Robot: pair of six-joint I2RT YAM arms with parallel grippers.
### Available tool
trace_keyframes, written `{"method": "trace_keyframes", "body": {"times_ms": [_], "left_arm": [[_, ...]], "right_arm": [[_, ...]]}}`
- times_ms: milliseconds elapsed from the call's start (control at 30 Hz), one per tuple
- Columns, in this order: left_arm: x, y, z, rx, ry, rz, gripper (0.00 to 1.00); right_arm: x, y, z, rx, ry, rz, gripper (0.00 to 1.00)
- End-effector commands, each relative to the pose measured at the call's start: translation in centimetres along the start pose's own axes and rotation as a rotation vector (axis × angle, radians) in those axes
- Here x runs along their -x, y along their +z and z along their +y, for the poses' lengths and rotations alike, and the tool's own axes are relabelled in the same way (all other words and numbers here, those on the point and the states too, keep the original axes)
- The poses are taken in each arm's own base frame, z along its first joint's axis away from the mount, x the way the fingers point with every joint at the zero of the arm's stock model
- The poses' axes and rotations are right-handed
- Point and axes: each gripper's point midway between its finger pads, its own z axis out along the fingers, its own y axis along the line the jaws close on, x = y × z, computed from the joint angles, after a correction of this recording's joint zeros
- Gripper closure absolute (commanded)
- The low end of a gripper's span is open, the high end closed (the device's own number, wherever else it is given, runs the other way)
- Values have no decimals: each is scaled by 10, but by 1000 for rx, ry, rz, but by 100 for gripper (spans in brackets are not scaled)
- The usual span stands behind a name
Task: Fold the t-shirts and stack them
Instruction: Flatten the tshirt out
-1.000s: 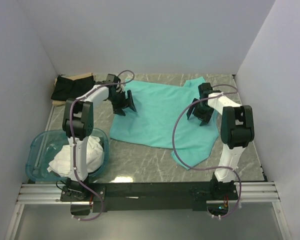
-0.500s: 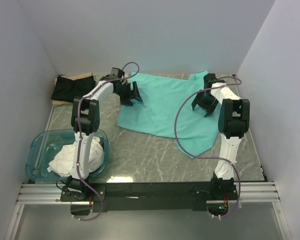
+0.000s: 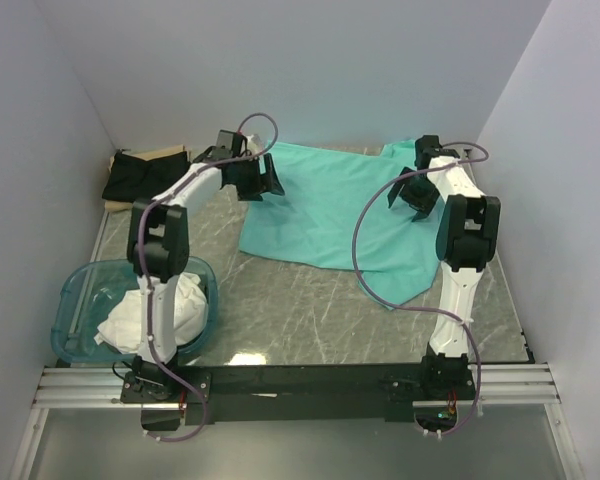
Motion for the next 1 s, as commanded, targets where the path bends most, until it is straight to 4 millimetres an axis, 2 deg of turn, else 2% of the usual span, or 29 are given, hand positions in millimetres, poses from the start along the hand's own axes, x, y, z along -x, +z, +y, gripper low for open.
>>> {"method": "trace_keyframes", "body": {"times_ms": [0,33,67,100,133,167,233,267,333,367,400,433,567,600,667,700,833,967], "left_arm": [[28,-51,-12,84,34,-172,17],[25,-59,-9,116,18,-182,18],[9,-59,5,165,-8,-149,19],[-1,-61,15,206,-26,-128,20],[-3,-70,22,250,-38,-144,20],[-18,-70,35,291,-61,-121,21],[-26,-82,48,348,-97,-123,28],[-38,-83,57,379,-116,-101,30],[-50,-92,66,423,-143,-79,38],[-62,-93,73,451,-152,-59,40],[-67,-95,76,463,-158,-53,41],[-77,-98,79,470,-163,-42,42],[-95,-102,88,507,-161,-1,45],[-98,-102,88,506,-161,10,48],[-106,-102,90,502,-159,31,49],[-108,-101,88,490,-160,39,50],[-109,-102,80,446,-145,39,50],[-108,-105,72,408,-137,31,49]], "right_arm": [[24,-38,16,70,-18,-94,18],[24,-42,17,79,-18,-99,18],[25,-45,18,85,-17,-107,18],[23,-51,17,91,-15,-114,18],[22,-54,17,96,-11,-118,18],[23,-65,20,117,-14,-141,18],[12,-63,14,113,-8,-124,18],[12,-72,17,131,-9,-143,19],[-3,-68,11,121,-5,-121,19],[-4,-76,14,135,-9,-141,19],[-16,-71,8,124,-7,-119,19],[-19,-72,10,131,-7,-127,19],[-41,-78,3,135,3,-121,19],[-52,-72,-2,121,5,-100,19],[-57,-76,-5,127,16,-108,19],[-73,-71,-2,120,-3,-84,19],[-93,-68,-3,114,-10,-67,19],[-104,-69,-3,106,-19,-67,19]]}}
